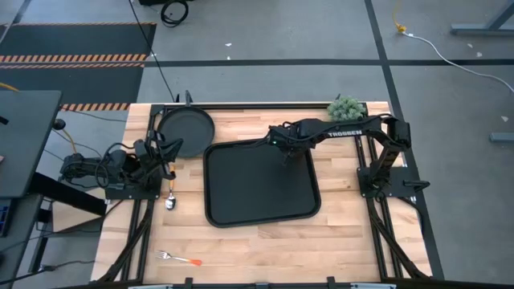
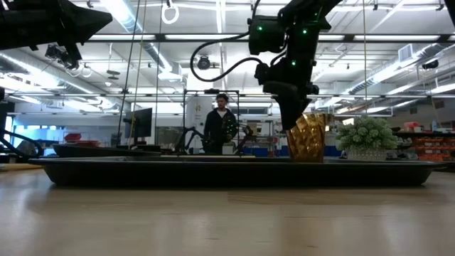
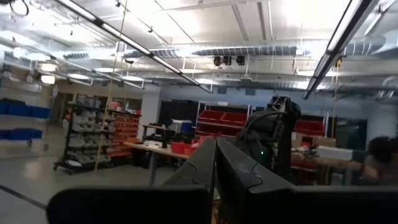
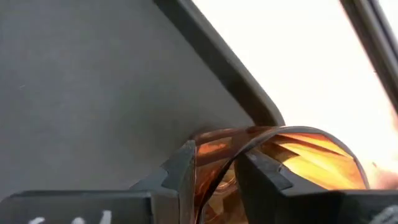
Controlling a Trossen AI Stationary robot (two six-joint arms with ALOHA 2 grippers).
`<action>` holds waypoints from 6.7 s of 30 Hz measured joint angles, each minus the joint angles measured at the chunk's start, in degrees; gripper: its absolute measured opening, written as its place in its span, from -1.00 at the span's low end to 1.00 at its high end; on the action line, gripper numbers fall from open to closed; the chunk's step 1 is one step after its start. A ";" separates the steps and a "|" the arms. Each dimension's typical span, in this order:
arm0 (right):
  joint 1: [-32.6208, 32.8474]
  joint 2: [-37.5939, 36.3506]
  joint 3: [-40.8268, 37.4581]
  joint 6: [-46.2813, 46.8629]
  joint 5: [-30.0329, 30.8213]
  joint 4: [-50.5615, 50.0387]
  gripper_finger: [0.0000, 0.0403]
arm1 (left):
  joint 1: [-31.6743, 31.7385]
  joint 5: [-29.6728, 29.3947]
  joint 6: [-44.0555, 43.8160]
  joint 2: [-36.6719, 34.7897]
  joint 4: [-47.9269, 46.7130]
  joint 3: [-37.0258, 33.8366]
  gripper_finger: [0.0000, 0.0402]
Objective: Pick and place plate/cup/fork/spoon on tray
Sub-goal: Put the brown glass on the black serving tray, then adjust the black serving tray, then put the black plate on the black serving tray
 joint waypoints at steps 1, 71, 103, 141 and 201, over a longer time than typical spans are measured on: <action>-0.14 0.00 0.00 0.04 0.42 -0.02 -0.43 | 0.00 0.01 0.68 0.00 0.02 0.01 -0.90; 30.75 17.33 10.45 9.68 -12.48 21.19 -0.43 | 0.00 0.03 -1.55 -0.02 0.63 0.01 -0.90; 36.87 13.04 0.48 30.40 -20.76 8.90 -0.43 | 0.00 5.62 -5.40 0.04 -11.43 0.25 -0.90; 24.24 -0.68 0.10 4.07 9.64 -2.03 -0.36 | 23.23 7.75 -26.46 65.69 -78.84 40.30 0.16; 44.39 -17.84 -18.75 26.47 15.52 10.14 -0.37 | 25.20 0.10 -15.43 89.99 -77.18 40.55 0.16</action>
